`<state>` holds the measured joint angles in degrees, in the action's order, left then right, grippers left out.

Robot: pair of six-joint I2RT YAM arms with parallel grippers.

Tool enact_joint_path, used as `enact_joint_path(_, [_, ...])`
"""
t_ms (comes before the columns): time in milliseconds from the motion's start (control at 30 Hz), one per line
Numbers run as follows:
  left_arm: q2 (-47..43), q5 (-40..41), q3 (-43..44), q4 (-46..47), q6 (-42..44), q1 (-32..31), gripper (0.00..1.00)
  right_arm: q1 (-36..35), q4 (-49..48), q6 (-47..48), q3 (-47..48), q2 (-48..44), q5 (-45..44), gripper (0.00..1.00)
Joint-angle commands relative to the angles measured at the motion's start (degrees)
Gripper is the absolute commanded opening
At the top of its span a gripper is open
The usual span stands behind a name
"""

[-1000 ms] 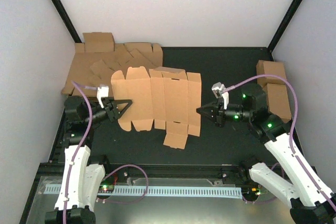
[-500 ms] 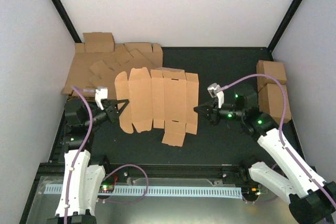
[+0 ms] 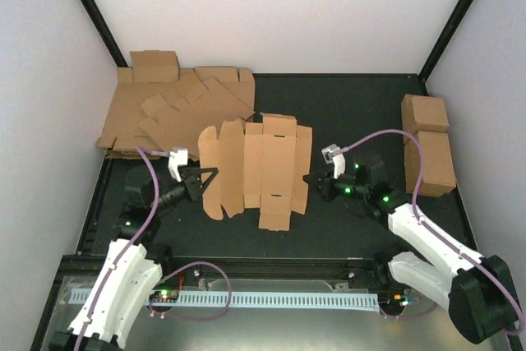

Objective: Fold the paper box

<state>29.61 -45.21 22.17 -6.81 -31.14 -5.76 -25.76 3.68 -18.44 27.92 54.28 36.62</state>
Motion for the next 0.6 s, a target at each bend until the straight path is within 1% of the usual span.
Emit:
enact_joint_path(0, [-0.19,10.7,-2.9,10.32,-2.38,-6.46,0.02,-0.35,-15.87,-2.09,-5.99,1.69,-6.67,0.04])
enact_joint_path(67, [-0.1,13.9,-4.29,12.14,-2.6,-8.99,0.02,-0.35,-21.53,-2.77,-8.87,2.51,-8.24,0.05])
enact_joint_path(167, [0.86,16.35,-4.83,12.81,-2.52,-11.32,0.02,-0.43,-24.89,-2.71,-10.58,4.28,-11.0,0.07])
enact_joint_path(267, [2.55,16.7,-5.91,14.99,-2.68,-12.7,0.02,-0.43,-26.14,-2.06,-10.73,6.81,-11.88,0.08])
enact_joint_path(367, [3.25,16.8,-7.5,17.44,-1.03,-14.65,0.02,-0.43,-29.09,-2.1,-12.08,8.84,-12.43,0.1])
enact_joint_path(433, [3.04,16.17,-9.14,20.45,0.21,-16.13,0.02,-0.55,-32.35,-2.53,-14.0,9.41,-13.22,0.09])
enact_joint_path(500, [2.75,17.2,-10.34,22.0,0.1,-17.69,0.01,-0.9,-35.63,-3.06,-15.96,9.48,-14.13,0.09])
enact_joint_path(567, [3.33,17.82,-10.82,23.13,-0.48,-19.02,0.02,-1.44,-36.27,-3.08,-16.27,9.88,-14.81,0.08])
